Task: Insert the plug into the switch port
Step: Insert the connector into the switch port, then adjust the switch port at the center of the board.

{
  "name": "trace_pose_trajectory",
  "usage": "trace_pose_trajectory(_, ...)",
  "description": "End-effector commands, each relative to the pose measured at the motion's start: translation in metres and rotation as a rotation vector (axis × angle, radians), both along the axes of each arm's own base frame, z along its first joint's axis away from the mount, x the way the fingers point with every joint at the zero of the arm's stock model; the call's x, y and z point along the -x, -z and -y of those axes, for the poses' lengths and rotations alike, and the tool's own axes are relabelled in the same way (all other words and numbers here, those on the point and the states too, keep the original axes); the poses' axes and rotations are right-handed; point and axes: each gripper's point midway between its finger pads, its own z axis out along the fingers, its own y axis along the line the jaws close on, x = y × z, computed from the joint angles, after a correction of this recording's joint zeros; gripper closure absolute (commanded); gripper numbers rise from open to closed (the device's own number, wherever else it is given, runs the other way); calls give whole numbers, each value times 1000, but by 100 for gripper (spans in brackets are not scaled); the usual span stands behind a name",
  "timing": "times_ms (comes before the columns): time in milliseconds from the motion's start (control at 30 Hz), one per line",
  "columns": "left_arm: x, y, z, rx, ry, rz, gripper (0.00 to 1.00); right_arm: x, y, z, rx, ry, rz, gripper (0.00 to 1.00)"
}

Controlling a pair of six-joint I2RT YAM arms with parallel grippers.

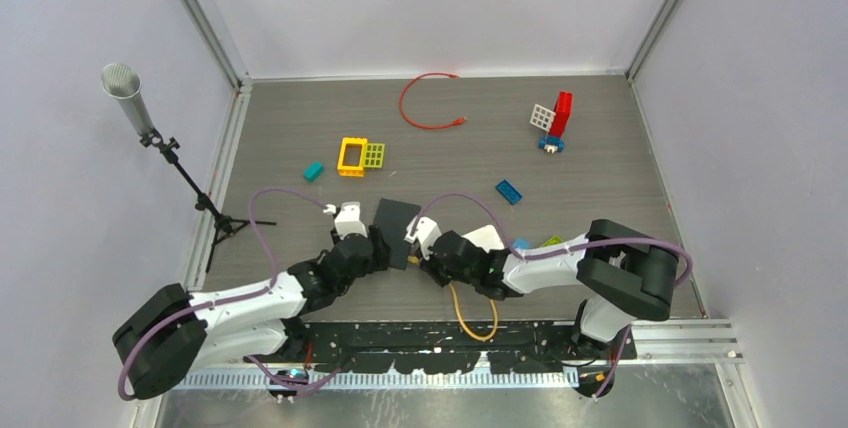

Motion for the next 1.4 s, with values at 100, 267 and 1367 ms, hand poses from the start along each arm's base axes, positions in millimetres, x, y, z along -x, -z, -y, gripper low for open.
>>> trace_pose_trajectory(100,69,-4,22,44,250,-234,22,29,-9,-41,57,-343,11,100)
trace_pose_trajectory(267,37,-45,-3,47,153,-164,14,42,-3,-29,91,-413,-4,100)
trace_pose_trajectory(1367,16,-124,-61,-1,-64,-17,15,-78,-126,66,-134,656,-63,31)
